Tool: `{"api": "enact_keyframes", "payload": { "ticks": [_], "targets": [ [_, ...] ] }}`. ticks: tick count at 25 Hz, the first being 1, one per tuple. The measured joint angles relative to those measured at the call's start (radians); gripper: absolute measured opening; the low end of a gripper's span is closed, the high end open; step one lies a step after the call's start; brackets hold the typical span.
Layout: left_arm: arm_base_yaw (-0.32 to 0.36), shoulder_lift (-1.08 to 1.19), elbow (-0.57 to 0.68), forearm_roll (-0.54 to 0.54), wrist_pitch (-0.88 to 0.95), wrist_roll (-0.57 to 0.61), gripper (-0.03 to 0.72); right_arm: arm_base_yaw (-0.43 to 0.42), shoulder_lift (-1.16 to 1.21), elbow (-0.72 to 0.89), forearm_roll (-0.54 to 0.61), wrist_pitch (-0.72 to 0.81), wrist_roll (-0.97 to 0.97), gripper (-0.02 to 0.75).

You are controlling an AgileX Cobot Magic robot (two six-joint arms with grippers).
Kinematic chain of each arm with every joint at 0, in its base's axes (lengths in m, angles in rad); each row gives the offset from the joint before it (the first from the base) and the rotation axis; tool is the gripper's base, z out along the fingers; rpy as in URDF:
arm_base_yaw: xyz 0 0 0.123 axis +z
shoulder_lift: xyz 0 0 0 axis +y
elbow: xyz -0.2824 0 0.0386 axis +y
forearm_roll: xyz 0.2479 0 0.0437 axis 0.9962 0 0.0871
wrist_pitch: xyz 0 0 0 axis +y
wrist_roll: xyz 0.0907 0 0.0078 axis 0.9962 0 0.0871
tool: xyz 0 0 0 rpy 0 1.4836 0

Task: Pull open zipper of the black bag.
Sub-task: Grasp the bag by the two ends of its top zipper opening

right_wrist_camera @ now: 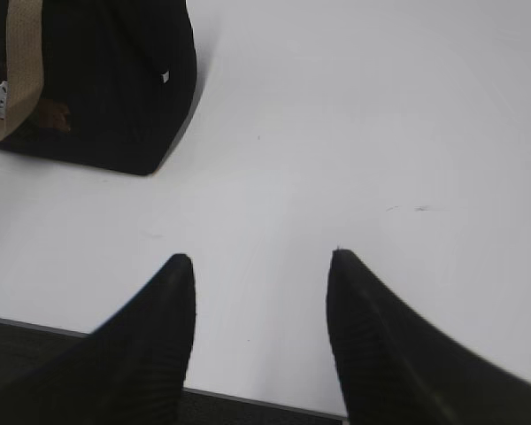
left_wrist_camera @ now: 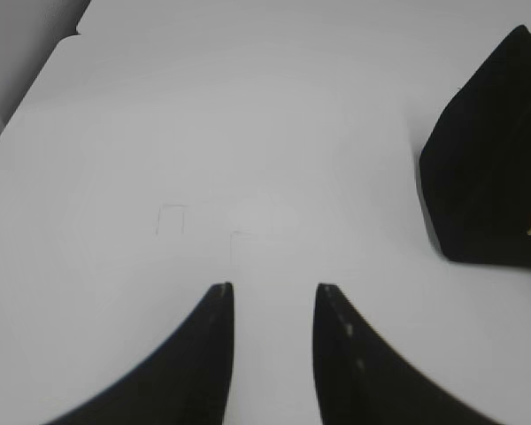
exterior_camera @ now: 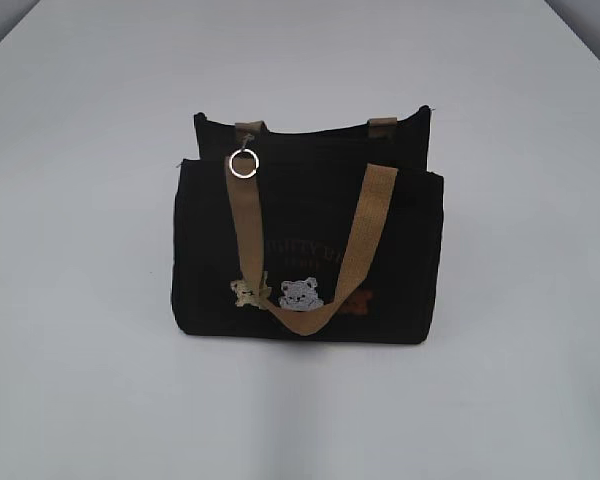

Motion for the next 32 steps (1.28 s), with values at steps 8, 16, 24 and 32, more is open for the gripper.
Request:
{"api": "enact_keyframes", "payload": {
  "ticks": [8,16,24,32],
  "targets": [
    [0.000,0.004,-0.003,-0.012,-0.006,0.000,0.236,0.000,0.000,0.000,0.000,0.000,0.000,0.382],
    [-0.006,0.474,0.008,-0.863,-0.479,1.025,0.323,0.000,0.000,0.000,0.000,0.000,0.001,0.382],
    [-0.006,1.243,-0.027,-1.627,-0.398,2.050,0.407,0.000,0.000,0.000,0.002,0.000,0.000,0.382],
    [-0.050,1.553,-0.147,-1.688,-0.309,2.224,0.415,0.000,0.000,0.000,0.002,0.000,0.001,0.382]
  ]
}}
